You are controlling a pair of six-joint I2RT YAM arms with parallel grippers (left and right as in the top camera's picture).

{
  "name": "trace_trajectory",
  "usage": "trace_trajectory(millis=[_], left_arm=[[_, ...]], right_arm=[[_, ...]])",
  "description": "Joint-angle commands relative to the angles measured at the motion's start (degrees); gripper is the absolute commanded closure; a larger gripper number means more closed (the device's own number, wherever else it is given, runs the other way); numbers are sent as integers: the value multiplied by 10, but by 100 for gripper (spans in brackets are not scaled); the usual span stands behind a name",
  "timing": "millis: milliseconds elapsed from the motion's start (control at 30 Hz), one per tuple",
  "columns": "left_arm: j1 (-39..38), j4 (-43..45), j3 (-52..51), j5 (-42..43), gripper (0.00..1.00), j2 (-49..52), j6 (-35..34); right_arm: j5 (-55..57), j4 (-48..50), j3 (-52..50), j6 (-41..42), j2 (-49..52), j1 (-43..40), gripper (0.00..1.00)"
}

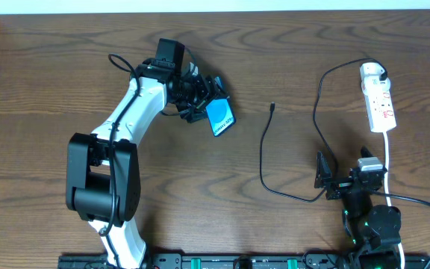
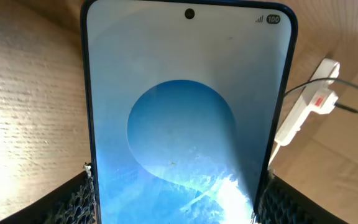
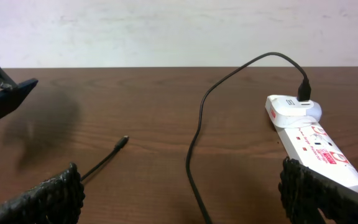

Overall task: Plug charger to phone and switch on socket
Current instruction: 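Lift the smartphone with the left gripper and tilt it upright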

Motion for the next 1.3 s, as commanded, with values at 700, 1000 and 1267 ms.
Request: trace_trajectory(millis=[700,1000,1267], left_arm=[[26,120,15,215,45,-12,-262],[46,125,15,223,44,-12,-290],[47,125,15,223,44,-12,-290]], right_arm=[[-1,-2,-1,5,0,4,1],[-1,-2,-1,5,0,5,1],[-1,-2,-1,5,0,5,1]])
